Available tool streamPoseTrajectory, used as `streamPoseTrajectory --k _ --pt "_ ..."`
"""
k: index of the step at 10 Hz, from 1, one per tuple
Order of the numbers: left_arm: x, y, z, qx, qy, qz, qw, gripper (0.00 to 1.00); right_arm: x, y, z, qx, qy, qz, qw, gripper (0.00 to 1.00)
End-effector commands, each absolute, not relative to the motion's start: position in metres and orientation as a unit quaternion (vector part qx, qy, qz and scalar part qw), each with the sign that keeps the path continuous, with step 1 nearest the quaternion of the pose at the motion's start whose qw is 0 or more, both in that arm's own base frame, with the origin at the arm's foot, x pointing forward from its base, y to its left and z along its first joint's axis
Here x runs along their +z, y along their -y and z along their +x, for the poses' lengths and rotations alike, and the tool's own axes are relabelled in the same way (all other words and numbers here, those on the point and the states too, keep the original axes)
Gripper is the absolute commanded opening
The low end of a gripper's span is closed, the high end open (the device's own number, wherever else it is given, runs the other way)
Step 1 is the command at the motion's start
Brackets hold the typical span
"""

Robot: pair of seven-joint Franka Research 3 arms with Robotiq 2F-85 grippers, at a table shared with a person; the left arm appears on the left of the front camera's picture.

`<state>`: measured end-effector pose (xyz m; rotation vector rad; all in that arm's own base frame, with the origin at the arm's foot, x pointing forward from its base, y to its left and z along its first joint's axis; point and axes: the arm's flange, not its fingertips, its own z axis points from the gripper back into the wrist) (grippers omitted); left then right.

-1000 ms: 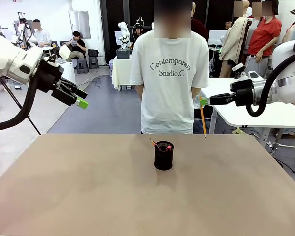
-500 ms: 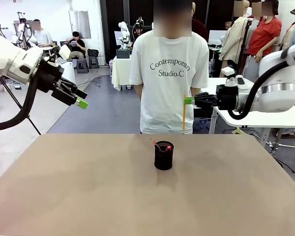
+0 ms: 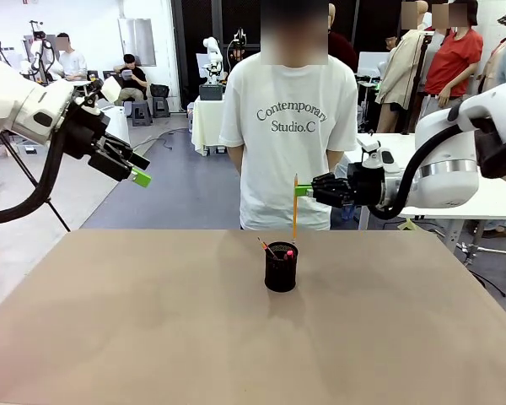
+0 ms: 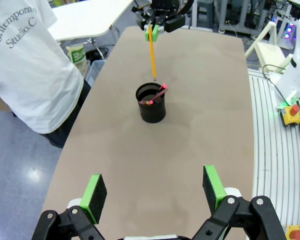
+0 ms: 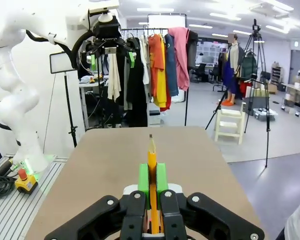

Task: Place the pens into the pen holder.
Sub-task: Pick up a writing instrument from the table and place it into the Pen holder.

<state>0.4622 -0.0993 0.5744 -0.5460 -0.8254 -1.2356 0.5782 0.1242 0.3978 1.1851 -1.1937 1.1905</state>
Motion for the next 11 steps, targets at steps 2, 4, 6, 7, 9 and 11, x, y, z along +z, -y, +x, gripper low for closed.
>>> streamPoseTrajectory --k 2,4,6,7,9,11 --pt "0.575 0.097 0.462 -0.552 0.372 -0.244 0.705 1.0 0.384 -0.131 0.6 0.494 0.505 0.509 0.492 0.0" --pt "0.575 0.097 0.462 -0.552 0.372 -0.244 0.705 1.0 0.37 -0.141 0.609 0.496 0.494 0.519 0.49 0.0" --pt "0.575 0.097 0.462 -0.552 0.372 -0.244 0.705 1.0 0.356 -0.153 0.616 0.499 0.484 0.526 0.49 0.0" --pt "0.575 0.097 0.462 -0.552 0.372 -0.244 0.705 1.0 0.347 -0.158 0.618 0.503 0.475 0.525 0.495 0.0" --pt "0.575 0.097 0.462 -0.552 0.372 -0.244 0.705 1.0 0.334 -0.162 0.62 0.507 0.465 0.526 0.5 0.0" --pt "0.575 0.097 0.462 -0.552 0.372 -0.244 0.705 1.0 0.321 -0.164 0.618 0.513 0.452 0.522 0.51 0.0"
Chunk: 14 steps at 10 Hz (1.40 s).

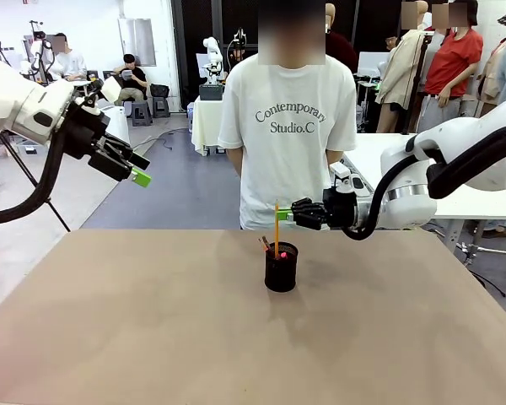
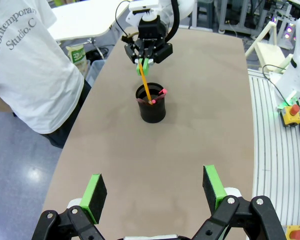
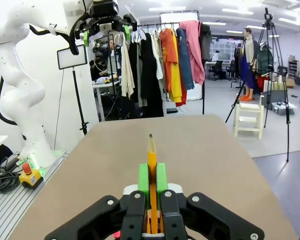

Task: Place the pens into the pen holder.
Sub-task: Pick up a writing instrument from the table and place it into the Pen holder.

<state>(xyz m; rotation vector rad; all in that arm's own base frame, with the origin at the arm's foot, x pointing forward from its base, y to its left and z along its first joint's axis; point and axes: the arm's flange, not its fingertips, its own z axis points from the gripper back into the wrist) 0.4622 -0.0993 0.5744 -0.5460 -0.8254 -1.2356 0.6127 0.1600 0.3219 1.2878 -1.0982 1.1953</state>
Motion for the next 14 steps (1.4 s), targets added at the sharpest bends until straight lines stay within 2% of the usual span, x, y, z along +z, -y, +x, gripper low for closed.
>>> streamPoseTrajectory --k 1,4,5,12,13,14 --pt "0.575 0.097 0.462 -0.552 0.372 -0.244 0.705 1.0 0.319 -0.163 0.618 0.51 0.451 0.522 0.514 0.0" --pt "0.575 0.097 0.462 -0.552 0.372 -0.244 0.705 1.0 0.328 -0.15 0.617 0.5 0.44 0.523 0.532 0.0" --pt "0.575 0.097 0.462 -0.552 0.372 -0.244 0.705 1.0 0.315 -0.156 0.614 0.496 0.452 0.528 0.52 0.0" --pt "0.575 0.097 0.462 -0.552 0.372 -0.244 0.705 1.0 0.312 -0.153 0.613 0.494 0.453 0.529 0.521 0.0" --pt "0.575 0.097 0.462 -0.552 0.372 -0.244 0.705 1.0 0.313 -0.152 0.613 0.495 0.45 0.533 0.518 0.09" --pt "0.575 0.097 0.462 -0.552 0.372 -0.244 0.705 1.0 0.313 -0.152 0.611 0.496 0.449 0.534 0.517 0.28"
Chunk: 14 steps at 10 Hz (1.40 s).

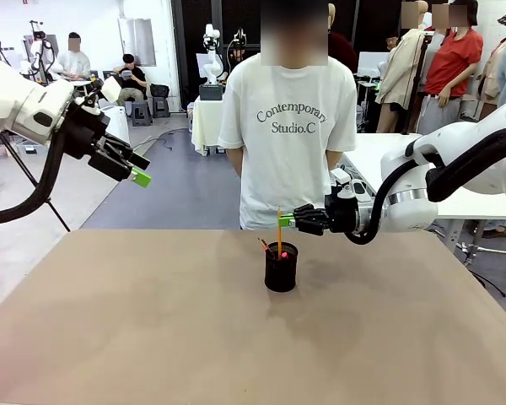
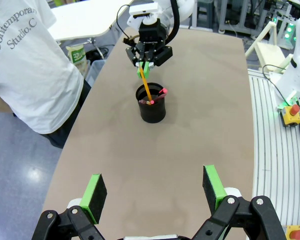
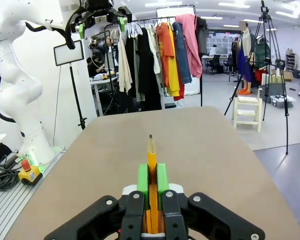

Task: Place the pens into the pen holder.
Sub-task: Pick up a writing instrument from the table and place it into the Pen holder.

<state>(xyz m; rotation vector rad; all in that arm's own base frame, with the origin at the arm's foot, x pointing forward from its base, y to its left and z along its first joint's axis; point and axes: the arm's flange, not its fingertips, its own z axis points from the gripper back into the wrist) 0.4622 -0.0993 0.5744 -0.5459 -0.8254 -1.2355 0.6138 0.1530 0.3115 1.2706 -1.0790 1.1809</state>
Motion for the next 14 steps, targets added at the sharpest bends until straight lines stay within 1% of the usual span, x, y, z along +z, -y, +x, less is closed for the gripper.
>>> streamPoseTrajectory --k 1,3,4,6,7,8,11,12,14 --pt "0.575 0.097 0.462 -0.552 0.372 -0.244 0.705 1.0 0.313 -0.152 0.611 0.496 0.448 0.533 0.519 0.48" --pt "0.575 0.097 0.462 -0.552 0.372 -0.244 0.705 1.0 0.315 -0.15 0.61 0.5 0.445 0.53 0.52 0.87" --pt "0.575 0.097 0.462 -0.552 0.372 -0.244 0.705 1.0 0.316 -0.149 0.61 0.501 0.444 0.529 0.521 1.0" --pt "0.575 0.097 0.462 -0.552 0.372 -0.244 0.705 1.0 0.324 -0.145 0.606 0.514 0.428 0.518 0.533 1.0" --pt "0.575 0.097 0.462 -0.552 0.372 -0.244 0.705 1.0 0.336 -0.138 0.605 0.519 0.414 0.508 0.549 1.0" --pt "0.575 0.097 0.462 -0.552 0.372 -0.244 0.705 1.0 0.354 -0.128 0.598 0.526 0.386 0.508 0.562 1.0" --pt "0.575 0.097 0.462 -0.552 0.372 -0.244 0.705 1.0 0.397 -0.105 0.586 0.54 0.343 0.462 0.614 1.0" --pt "0.575 0.097 0.462 -0.552 0.372 -0.244 0.705 1.0 0.407 -0.1 0.584 0.536 0.355 0.439 0.628 1.0" --pt "0.575 0.097 0.462 -0.552 0.372 -0.244 0.705 1.0 0.41 -0.097 0.575 0.531 0.363 0.43 0.633 1.0"
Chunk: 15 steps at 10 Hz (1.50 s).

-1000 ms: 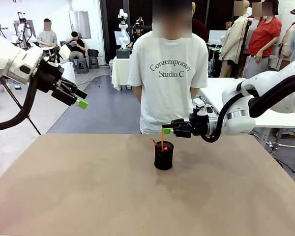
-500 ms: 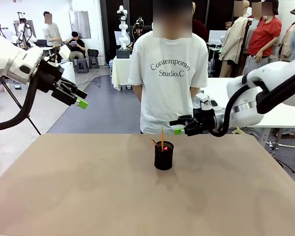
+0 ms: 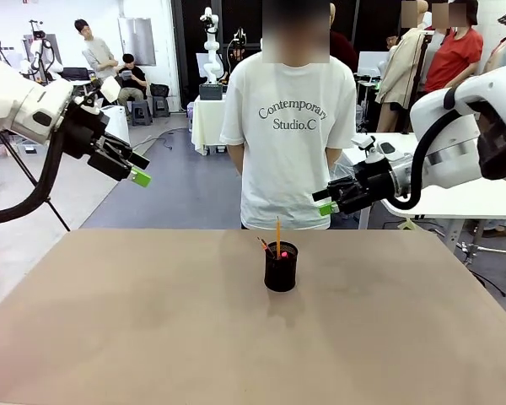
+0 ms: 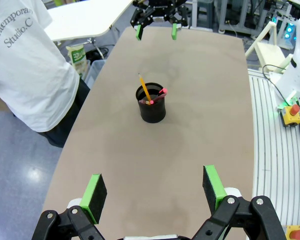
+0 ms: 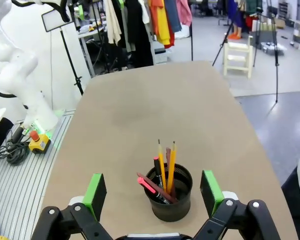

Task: Place the pens into the pen holder.
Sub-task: Pick up a writing instrument from the table and place it into the Pen holder.

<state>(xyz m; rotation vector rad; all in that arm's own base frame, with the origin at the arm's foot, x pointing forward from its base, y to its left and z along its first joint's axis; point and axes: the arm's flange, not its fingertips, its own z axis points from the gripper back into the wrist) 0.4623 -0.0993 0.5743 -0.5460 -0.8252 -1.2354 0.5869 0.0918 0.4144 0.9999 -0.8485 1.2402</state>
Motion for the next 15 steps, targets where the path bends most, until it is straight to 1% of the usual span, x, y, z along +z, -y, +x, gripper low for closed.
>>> streamPoseTrajectory --k 1,7,8,9,10,13,15 --pt "0.575 0.097 0.462 -0.552 0.372 -0.244 0.705 1.0 0.412 -0.094 0.59 0.541 0.366 0.444 0.613 1.0" --pt "0.575 0.097 0.462 -0.552 0.372 -0.244 0.705 1.0 0.409 -0.093 0.586 0.539 0.365 0.442 0.618 1.0" --pt "0.575 0.097 0.462 -0.552 0.372 -0.244 0.705 1.0 0.415 -0.09 0.577 0.549 0.342 0.438 0.624 1.0" --pt "0.575 0.097 0.462 -0.552 0.372 -0.244 0.705 1.0 0.426 -0.082 0.575 0.555 0.323 0.432 0.633 1.0" --pt "0.575 0.097 0.462 -0.552 0.372 -0.244 0.705 1.0 0.436 -0.073 0.579 0.574 0.303 0.428 0.629 1.0" --pt "0.575 0.097 0.462 -0.552 0.372 -0.244 0.705 1.0 0.473 -0.051 0.566 0.57 0.324 0.374 0.656 1.0" --pt "0.575 0.097 0.462 -0.552 0.372 -0.244 0.705 1.0 0.508 -0.025 0.563 0.562 0.351 0.32 0.677 1.0"
